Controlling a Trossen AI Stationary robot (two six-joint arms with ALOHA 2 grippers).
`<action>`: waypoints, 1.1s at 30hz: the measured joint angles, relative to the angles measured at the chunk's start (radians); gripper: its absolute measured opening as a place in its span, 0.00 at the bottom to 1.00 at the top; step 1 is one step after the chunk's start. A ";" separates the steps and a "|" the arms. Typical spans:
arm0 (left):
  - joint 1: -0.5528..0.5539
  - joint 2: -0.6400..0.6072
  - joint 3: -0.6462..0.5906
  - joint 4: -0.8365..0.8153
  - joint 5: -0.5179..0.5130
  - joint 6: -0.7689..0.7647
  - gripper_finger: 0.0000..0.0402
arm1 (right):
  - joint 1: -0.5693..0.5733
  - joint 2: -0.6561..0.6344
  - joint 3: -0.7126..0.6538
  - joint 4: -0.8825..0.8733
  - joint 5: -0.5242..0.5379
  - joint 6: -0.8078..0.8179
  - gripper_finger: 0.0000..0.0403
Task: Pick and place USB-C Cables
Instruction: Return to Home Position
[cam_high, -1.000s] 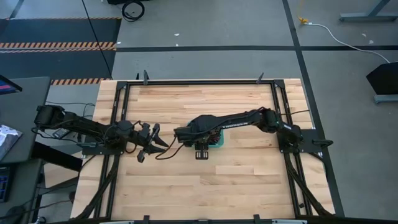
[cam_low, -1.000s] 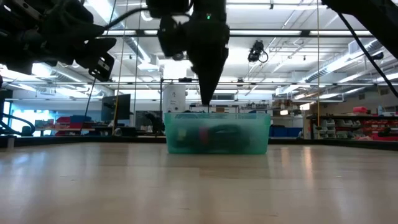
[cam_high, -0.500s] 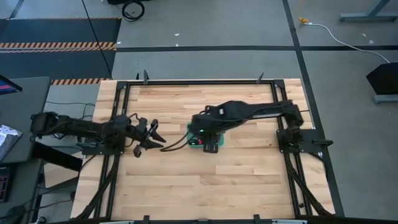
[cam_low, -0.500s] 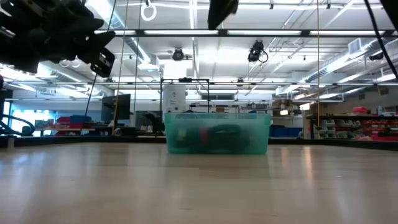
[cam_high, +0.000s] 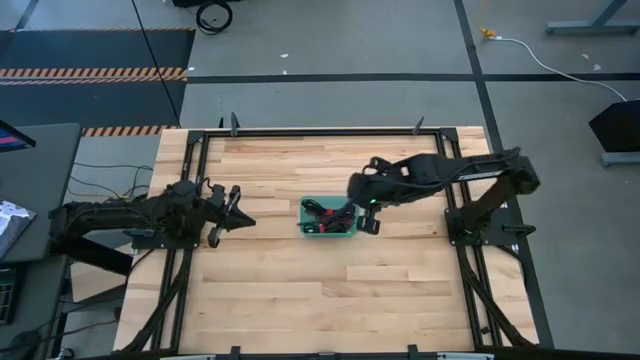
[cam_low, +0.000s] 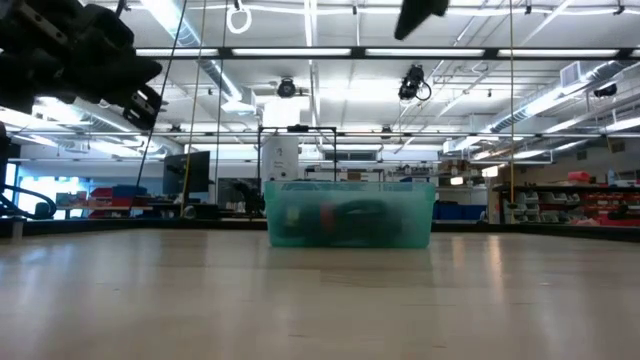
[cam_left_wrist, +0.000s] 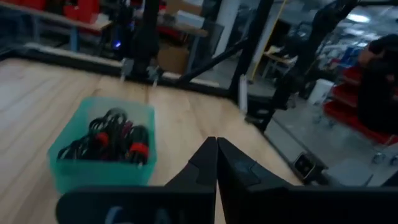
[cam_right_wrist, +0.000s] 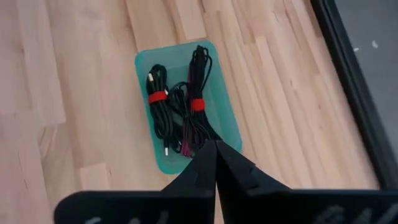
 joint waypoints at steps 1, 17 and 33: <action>-0.011 -0.016 0.000 -0.032 -0.018 0.005 0.02 | -0.008 -0.036 -0.055 0.034 -0.006 0.009 0.02; -0.244 -0.089 -0.001 -0.062 -0.248 0.056 0.00 | -0.072 -0.606 -0.756 0.639 -0.058 0.028 0.01; -0.211 -0.176 -0.019 -0.092 -0.236 0.051 0.01 | -0.136 -0.870 -1.090 1.001 -0.246 -0.126 0.01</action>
